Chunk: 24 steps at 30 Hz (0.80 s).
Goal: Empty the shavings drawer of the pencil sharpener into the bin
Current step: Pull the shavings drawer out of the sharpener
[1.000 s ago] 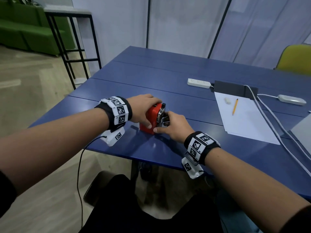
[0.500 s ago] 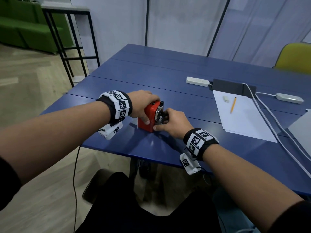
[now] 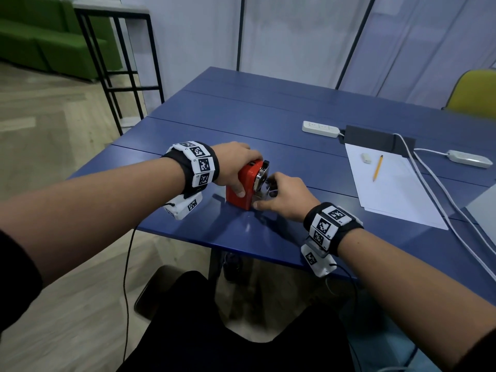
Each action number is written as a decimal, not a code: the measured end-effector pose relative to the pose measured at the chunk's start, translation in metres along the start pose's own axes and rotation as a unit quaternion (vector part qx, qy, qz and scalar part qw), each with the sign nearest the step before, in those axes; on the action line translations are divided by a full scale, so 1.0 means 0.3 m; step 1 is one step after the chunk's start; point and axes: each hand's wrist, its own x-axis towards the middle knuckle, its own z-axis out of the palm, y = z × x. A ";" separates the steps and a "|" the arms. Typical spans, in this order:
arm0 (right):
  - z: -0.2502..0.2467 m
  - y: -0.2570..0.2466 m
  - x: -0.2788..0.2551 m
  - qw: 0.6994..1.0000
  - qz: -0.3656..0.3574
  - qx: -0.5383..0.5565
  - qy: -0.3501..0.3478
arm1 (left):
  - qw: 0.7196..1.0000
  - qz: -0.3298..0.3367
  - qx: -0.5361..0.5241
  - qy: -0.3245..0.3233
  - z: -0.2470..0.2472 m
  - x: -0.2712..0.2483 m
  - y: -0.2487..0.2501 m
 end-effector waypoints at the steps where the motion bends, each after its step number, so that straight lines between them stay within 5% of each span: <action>1: 0.004 -0.009 0.004 1.000 -0.005 0.002 -0.004 | 1.000 0.000 0.000 0.000 0.000 0.001 -0.001; 24: -0.062 0.076 -0.084 0.998 0.024 -0.050 0.018 | 1.000 0.017 0.018 -0.005 -0.018 0.020 0.007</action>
